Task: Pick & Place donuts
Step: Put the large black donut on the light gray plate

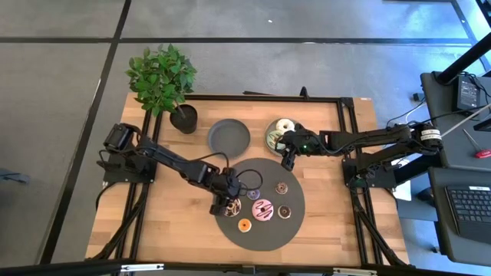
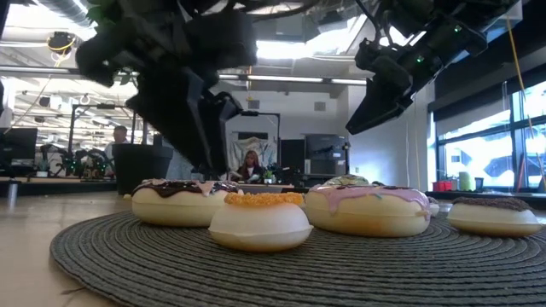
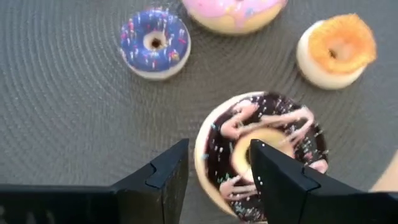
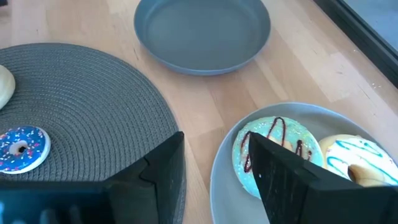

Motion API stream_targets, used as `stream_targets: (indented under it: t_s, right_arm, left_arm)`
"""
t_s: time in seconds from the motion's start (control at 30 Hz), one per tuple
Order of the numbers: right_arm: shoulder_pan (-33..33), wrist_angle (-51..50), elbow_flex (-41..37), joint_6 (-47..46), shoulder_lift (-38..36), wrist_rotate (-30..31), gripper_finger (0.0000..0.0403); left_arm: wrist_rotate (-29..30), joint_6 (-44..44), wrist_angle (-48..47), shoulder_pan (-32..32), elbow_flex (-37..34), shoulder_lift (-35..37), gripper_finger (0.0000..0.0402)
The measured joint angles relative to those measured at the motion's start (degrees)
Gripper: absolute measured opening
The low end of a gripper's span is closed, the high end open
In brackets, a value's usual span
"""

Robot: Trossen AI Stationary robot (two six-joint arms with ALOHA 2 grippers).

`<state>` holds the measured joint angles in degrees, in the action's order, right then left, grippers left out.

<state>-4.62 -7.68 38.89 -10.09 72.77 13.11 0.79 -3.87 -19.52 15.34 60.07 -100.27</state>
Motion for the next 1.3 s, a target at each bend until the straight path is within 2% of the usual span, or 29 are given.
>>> stream_targets:
  t_s: [0.2,0.37,0.73,1.07,1.13,1.23,1.3]
  right_arm:
    - [0.00,-0.13,0.00,0.07,0.00,0.00,0.0181]
    - [0.00,-0.13,0.00,0.07,0.00,0.32,0.0181]
    - [-0.01,-0.26,0.00,0.09,0.00,0.37,0.0181]
    - [0.00,-0.28,-0.01,0.29,0.00,0.39,0.0181]
    - [0.00,-0.28,-0.02,0.29,0.00,0.39,0.0181]
    - [0.00,-0.28,-0.02,0.29,0.00,0.41,0.0181]
    - [-0.01,0.01,-0.02,0.29,0.00,0.41,0.0181]
  left_arm:
    - [0.84,-1.38,0.36,0.00,0.00,-2.28,0.0163]
    - [0.63,-1.38,0.24,0.00,0.08,-2.76,0.0147]
    - [-0.61,-0.80,-0.58,-0.13,0.11,-2.75,0.0088]
    - [-0.58,5.01,-1.11,-0.43,0.10,-1.72,0.0013]
    - [-0.40,5.13,-1.67,-1.06,0.09,-0.69,0.0008]
    - [2.06,4.65,-2.05,-2.20,0.09,1.49,0.0012]
    - [6.98,4.41,-2.20,-2.79,0.09,3.09,0.0012]
